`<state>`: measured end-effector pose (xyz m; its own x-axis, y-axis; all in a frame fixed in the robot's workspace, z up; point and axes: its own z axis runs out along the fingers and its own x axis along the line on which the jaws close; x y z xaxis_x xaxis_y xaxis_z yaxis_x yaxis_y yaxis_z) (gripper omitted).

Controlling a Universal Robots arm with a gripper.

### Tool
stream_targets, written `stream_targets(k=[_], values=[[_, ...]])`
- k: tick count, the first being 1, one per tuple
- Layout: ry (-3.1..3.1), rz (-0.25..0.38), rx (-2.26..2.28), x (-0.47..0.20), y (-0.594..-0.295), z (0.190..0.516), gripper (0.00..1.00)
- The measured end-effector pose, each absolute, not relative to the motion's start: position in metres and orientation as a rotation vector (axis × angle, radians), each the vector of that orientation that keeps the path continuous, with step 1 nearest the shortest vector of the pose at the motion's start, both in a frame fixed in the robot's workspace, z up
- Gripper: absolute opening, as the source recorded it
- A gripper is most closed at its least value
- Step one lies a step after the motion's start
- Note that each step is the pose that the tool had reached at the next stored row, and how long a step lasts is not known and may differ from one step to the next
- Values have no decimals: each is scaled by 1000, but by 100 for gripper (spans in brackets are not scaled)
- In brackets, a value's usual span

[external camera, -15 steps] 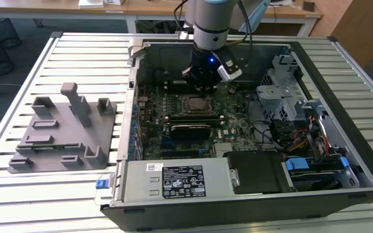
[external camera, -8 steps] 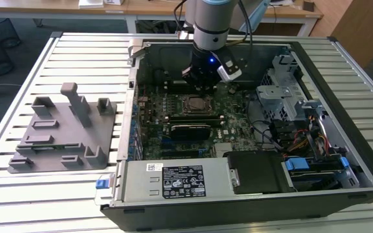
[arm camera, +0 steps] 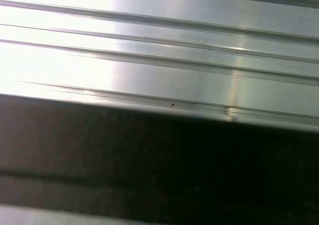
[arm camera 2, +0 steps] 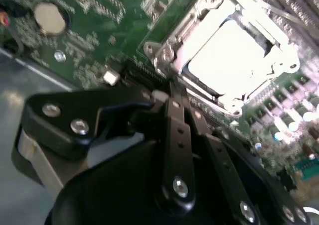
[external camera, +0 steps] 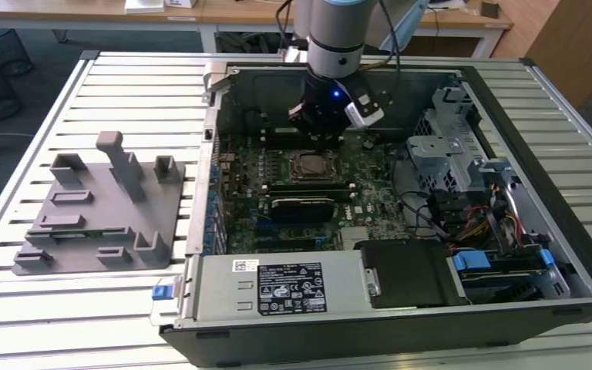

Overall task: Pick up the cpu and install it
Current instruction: 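Install the first cpu locking lever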

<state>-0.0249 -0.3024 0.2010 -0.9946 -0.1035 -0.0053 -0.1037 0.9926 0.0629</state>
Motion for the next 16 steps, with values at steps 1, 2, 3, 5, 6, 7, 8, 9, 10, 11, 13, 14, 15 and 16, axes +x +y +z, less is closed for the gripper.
stream_targets(k=[1, 2, 3, 5, 6, 7, 8, 9, 10, 11, 13, 14, 15, 16], values=[[3134, 99, -163, -25, -302, 203, 11], [3134, 99, -163, -25, -302, 204, 11], [3134, 99, -163, -25, -302, 205, 11], [3134, 99, -163, -25, -302, 206, 11], [3134, 99, -163, -25, -303, 206, 11], [3134, 99, -163, -25, -303, 206, 11], [3134, 98, -163, -25, -304, 206, 11], [3134, 98, -163, -25, -304, 206, 11], [3134, 98, -163, -25, -305, 206, 11], [3134, 98, -163, -25, -305, 206, 11], [3134, 98, -163, -25, -306, 206, 11], [3134, 98, -163, -25, -307, 206, 11], [3134, 98, -163, -25, -307, 206, 11], [3134, 98, -163, -25, -307, 206, 11]])
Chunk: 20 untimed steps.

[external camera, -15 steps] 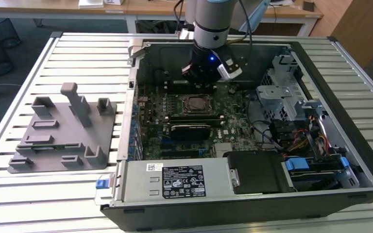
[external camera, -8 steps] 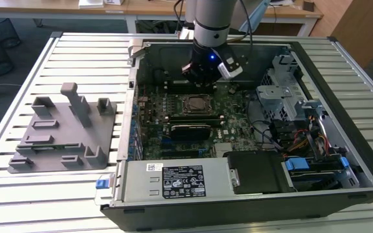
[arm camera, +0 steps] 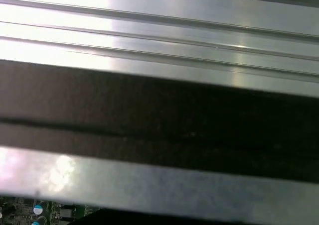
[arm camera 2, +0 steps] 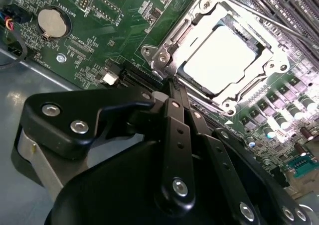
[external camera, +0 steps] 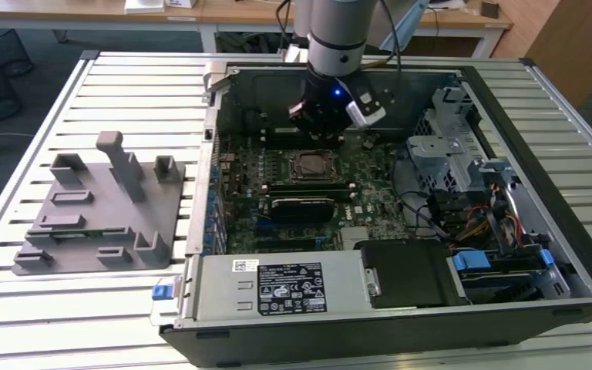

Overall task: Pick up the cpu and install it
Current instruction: 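Install the first cpu locking lever, then install the second cpu locking lever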

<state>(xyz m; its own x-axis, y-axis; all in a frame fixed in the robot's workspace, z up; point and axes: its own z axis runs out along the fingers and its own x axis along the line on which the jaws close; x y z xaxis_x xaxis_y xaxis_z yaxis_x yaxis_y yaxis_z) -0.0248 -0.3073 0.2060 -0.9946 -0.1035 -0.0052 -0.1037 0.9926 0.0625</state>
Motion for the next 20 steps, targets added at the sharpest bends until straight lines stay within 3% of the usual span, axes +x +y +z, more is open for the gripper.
stream_targets(k=[20], values=[[3134, 99, -163, -24, -328, 206, 11]])
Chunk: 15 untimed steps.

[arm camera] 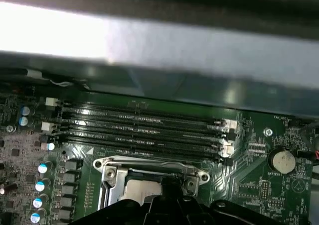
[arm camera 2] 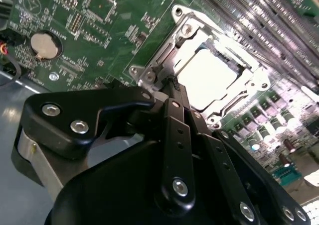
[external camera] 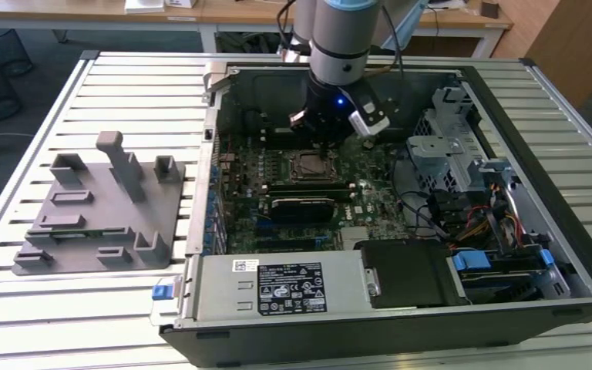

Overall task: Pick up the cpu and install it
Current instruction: 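Install the second cpu locking lever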

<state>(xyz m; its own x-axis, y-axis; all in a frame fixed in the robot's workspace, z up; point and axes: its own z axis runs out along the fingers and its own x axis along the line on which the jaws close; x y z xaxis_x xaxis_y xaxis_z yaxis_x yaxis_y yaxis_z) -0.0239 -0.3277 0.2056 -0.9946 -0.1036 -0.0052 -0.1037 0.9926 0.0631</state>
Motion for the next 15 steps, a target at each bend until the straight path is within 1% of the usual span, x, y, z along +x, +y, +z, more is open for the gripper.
stream_targets(k=[4, 9, 15], values=[[3134, 99, -163, -24, -329, 208, 11], [3134, 100, -163, -24, -329, 228, 11], [3134, 99, -163, -24, -339, 229, 11]])
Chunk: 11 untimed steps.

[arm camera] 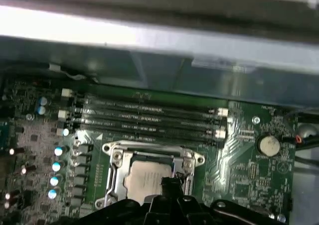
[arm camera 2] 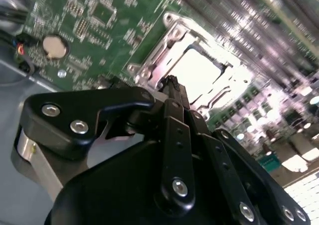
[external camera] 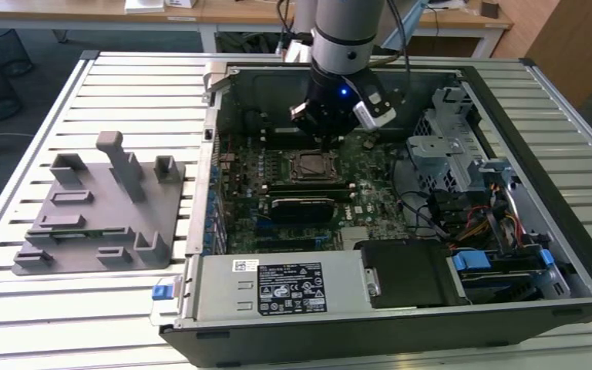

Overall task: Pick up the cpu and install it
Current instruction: 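Install the second cpu locking lever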

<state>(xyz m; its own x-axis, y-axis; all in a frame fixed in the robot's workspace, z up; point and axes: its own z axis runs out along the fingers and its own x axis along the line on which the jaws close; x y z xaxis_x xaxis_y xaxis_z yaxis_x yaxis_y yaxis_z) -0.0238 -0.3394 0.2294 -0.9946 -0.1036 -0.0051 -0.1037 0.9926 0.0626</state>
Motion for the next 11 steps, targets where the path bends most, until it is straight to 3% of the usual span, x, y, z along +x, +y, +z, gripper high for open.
stream_targets(k=[11], values=[[3162, 102, -163, -24, -357, 236, 11]])
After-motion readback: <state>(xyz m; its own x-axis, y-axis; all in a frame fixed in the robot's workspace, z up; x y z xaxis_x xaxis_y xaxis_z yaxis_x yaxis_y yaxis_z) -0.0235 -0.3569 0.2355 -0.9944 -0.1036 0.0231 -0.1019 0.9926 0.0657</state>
